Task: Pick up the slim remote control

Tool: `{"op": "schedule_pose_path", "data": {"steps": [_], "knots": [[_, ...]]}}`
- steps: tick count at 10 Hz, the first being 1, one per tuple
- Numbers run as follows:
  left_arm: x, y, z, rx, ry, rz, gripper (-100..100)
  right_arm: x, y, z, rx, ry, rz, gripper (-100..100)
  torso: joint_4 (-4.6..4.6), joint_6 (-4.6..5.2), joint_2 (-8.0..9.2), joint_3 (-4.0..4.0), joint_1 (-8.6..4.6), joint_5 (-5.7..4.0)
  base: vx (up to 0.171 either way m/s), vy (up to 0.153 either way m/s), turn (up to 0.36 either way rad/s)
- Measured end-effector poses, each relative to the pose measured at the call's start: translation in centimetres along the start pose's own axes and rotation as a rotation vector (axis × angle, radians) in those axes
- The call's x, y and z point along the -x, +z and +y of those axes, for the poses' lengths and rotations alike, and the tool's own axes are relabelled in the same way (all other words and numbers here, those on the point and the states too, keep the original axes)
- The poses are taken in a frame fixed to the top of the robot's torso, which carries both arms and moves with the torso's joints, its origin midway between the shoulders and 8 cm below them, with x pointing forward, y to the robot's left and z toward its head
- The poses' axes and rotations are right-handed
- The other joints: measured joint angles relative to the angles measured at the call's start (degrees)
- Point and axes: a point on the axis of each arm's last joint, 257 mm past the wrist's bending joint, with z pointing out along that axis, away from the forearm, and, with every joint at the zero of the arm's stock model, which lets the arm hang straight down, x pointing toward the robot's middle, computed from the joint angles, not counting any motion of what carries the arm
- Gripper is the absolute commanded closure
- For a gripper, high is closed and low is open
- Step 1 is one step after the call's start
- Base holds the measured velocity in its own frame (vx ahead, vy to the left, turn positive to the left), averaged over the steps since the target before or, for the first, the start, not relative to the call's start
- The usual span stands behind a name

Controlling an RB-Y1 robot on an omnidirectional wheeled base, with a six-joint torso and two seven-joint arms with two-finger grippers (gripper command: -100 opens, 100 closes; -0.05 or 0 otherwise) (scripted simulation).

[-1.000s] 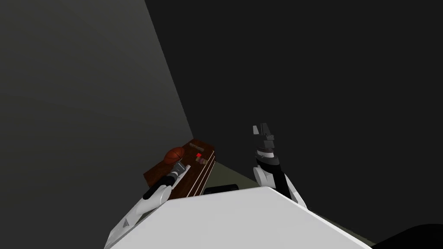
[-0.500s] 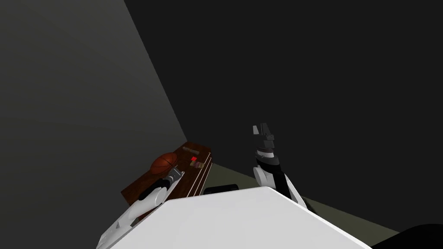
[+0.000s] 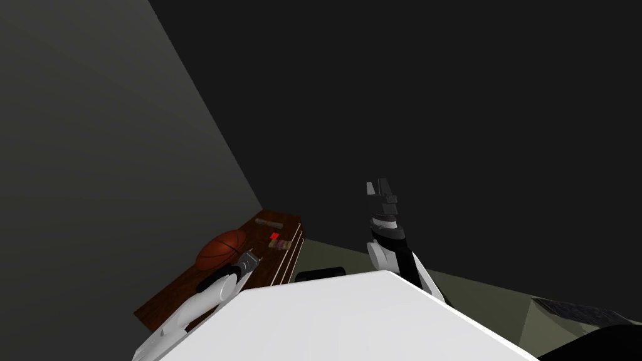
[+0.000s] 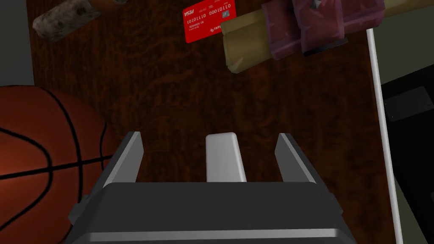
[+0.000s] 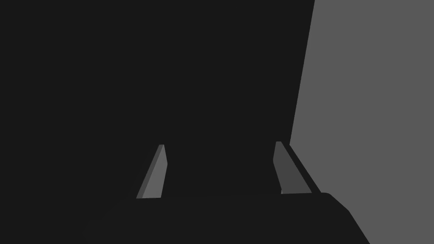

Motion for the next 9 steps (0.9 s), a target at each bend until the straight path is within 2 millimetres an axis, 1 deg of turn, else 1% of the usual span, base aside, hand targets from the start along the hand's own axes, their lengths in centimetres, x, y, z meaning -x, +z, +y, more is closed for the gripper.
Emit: {"op": "schedule_pose_path", "data": {"steps": [1, 3, 4, 6, 7, 8, 9], "knots": [[0.9, 0.2, 0.2, 0.008, -0.009, -0.017, -100, 0.0, 0.0, 0.0, 0.000, 0.000, 0.000, 0, 0.00, -0.01, 0.02, 0.01, -0.01, -0.01, 0.009, 0.011, -0.234], [3.3, 0.4, 0.4, 0.036, -0.051, -0.070, -100, 0.0, 0.0, 0.0, 0.000, 0.000, 0.000, 0, 0.01, 0.00, 0.01, 0.01, 0.02, 0.00, 0.012, 0.020, -0.195], [4.6, 0.3, 0.5, 0.051, -0.079, -0.105, -100, 0.0, 0.0, 0.0, 0.000, 0.000, 0.000, 0, 0.01, 0.05, 0.01, 0.01, 0.02, 0.00, 0.008, 0.025, -0.092], [6.6, 0.1, 0.8, 0.083, -0.126, -0.159, -100, 0.0, 0.0, 0.0, 0.000, 0.000, 0.000, 0, 0.01, 0.03, 0.01, 0.01, 0.05, 0.01, 0.008, 0.029, -0.138], [7.5, 0.0, 1.1, 0.097, -0.146, -0.184, -100, 0.0, 0.0, 0.0, 0.000, 0.000, 0.000, 0, 0.01, 0.01, 0.02, 0.01, 0.04, 0.01, 0.003, 0.014, -0.013], [8.1, 0.0, 1.3, 0.103, -0.155, -0.196, -100, 0.0, 0.0, 0.0, 0.000, 0.000, 0.000, 0, 0.01, -0.02, 0.03, 0.02, 0.00, 0.00, 0.007, 0.023, -0.200], [9.1, 0.1, 1.6, 0.115, -0.179, -0.220, -100, 0.0, 0.0, 0.0, 0.000, 0.000, 0.000, 0, 0.01, 0.05, 0.01, 0.01, 0.03, 0.00, 0.008, 0.039, -0.339]]}}
